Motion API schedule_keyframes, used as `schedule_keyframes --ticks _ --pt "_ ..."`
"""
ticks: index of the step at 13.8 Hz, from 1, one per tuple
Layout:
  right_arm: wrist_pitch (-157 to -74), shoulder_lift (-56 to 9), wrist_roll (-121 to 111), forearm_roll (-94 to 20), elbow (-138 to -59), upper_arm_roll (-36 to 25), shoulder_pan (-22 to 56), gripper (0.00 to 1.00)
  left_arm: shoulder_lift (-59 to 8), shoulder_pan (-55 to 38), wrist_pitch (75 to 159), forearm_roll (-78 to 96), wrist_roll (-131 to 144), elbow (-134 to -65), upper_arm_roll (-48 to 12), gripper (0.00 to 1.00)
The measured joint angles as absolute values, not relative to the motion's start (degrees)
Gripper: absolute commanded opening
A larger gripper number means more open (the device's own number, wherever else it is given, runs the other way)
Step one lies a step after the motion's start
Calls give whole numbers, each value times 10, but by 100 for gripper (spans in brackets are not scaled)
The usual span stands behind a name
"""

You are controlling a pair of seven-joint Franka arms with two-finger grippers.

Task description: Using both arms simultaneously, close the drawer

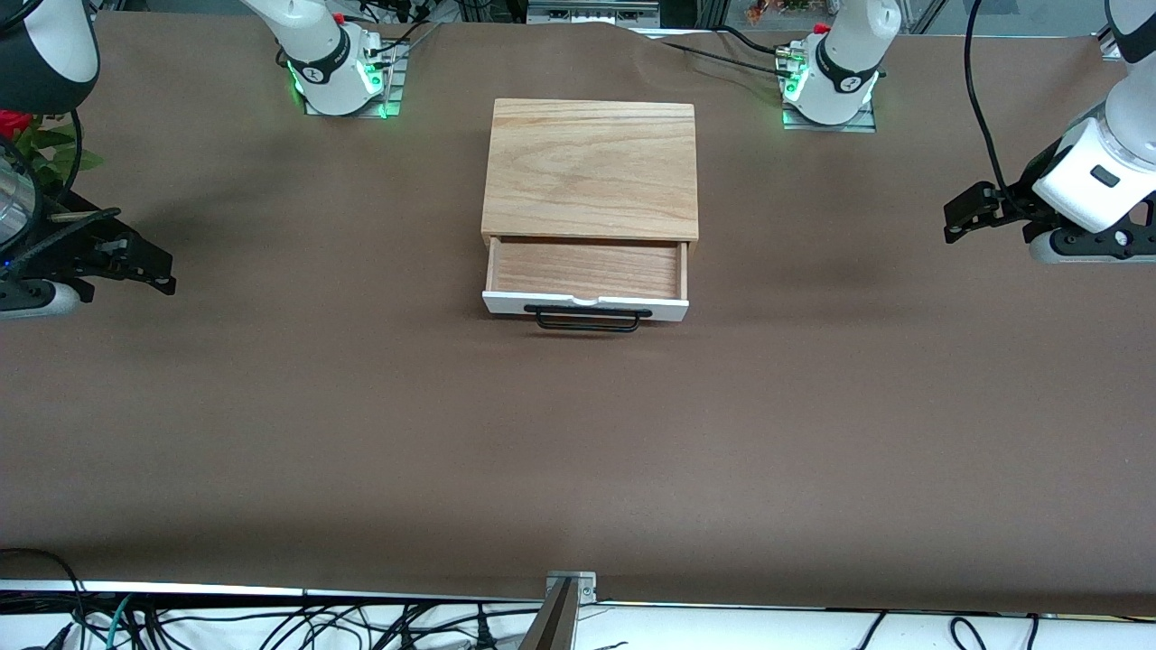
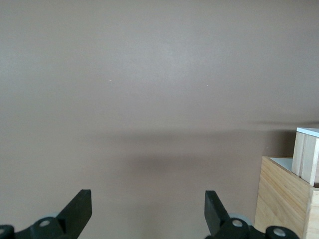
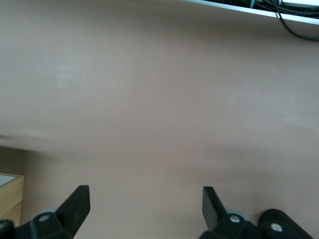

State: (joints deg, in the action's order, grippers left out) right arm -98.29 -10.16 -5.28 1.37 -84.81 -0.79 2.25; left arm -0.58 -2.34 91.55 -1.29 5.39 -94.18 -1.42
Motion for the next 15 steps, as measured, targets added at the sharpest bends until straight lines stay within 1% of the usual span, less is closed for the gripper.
schedule_keyframes --ticks 7,9,15 --pt "-984 -104 -51 12 -848 -6 23 100 -6 -23 915 -13 54 -940 -14 100" --pt "-1000 -110 -50 7 -848 -2 29 100 -6 -23 915 -13 54 -940 -14 100" --pt "-1066 -167 -45 -35 -849 2 86 100 -6 -24 915 -13 54 -939 -17 100"
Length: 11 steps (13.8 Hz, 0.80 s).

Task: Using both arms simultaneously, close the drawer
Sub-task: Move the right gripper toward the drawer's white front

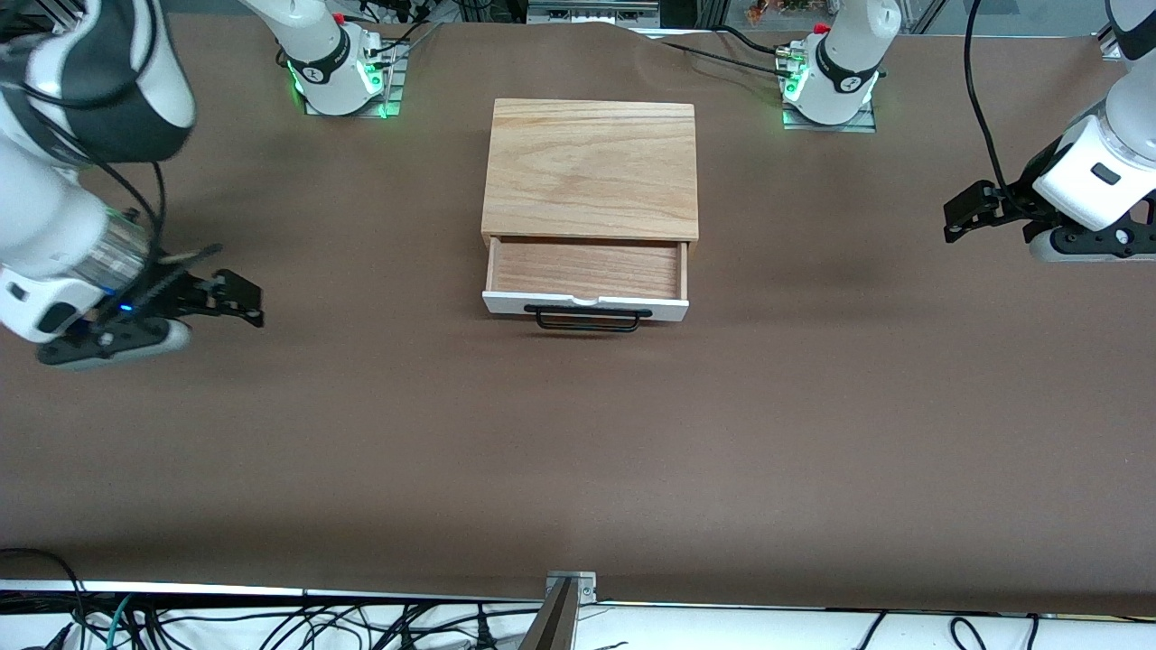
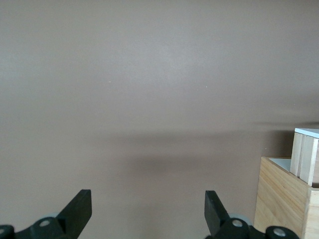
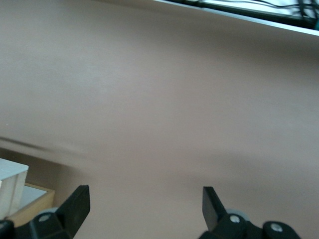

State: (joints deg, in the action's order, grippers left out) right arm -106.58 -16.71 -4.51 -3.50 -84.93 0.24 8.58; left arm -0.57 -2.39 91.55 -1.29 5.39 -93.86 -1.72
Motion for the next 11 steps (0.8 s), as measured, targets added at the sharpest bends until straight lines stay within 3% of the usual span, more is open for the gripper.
schedule_keyframes --ticks 6,11 --pt "-1152 -248 -45 -98 -849 16 129 100 -6 -23 915 -13 54 -938 -16 100" --pt "-1164 -293 -45 -142 -810 25 158 100 -6 -23 915 -13 54 -938 -16 100"
